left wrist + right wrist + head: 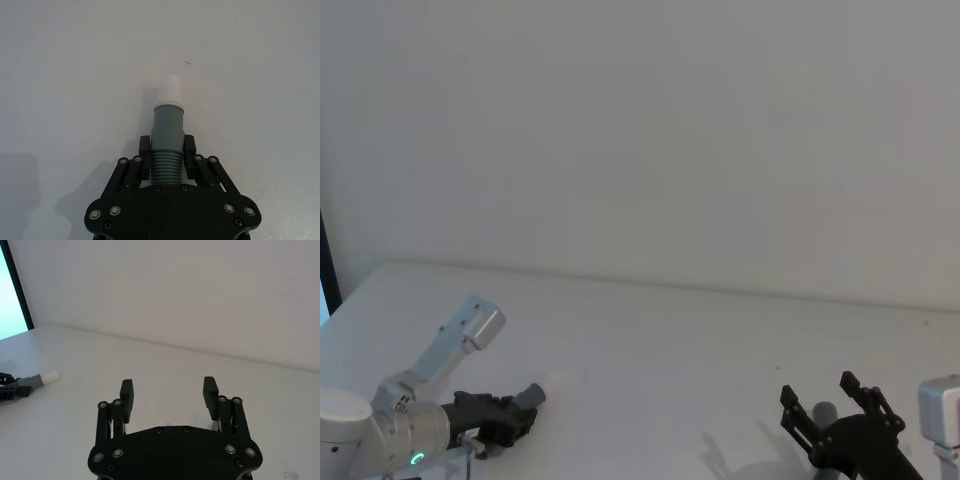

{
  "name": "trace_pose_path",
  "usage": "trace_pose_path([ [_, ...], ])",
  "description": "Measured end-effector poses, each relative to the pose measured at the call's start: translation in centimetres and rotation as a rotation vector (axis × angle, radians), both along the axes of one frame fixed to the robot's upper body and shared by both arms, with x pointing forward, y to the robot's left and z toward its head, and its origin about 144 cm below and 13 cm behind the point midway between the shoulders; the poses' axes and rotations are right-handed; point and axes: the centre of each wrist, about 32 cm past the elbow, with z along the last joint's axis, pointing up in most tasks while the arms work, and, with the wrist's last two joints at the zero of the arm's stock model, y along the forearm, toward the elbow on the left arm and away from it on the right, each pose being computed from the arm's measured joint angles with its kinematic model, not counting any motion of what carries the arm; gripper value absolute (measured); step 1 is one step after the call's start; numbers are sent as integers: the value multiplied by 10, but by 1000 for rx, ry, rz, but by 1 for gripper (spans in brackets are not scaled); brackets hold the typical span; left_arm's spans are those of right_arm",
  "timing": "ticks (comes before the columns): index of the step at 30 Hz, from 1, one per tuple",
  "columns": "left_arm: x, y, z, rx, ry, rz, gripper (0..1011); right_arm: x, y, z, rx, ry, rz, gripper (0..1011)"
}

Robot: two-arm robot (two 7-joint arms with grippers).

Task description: Use both hands to pick up one end of the pipe from the table, align the ends, and insert them.

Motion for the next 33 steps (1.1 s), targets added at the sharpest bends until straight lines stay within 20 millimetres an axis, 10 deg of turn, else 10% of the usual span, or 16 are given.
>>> trace_pose_path([
  [8,0,0,0,0,0,0,340,0,-1,0,0,-1,4,1002],
  [33,0,0,0,0,0,0,340,14,-10,1,-60,93,-124,1000],
])
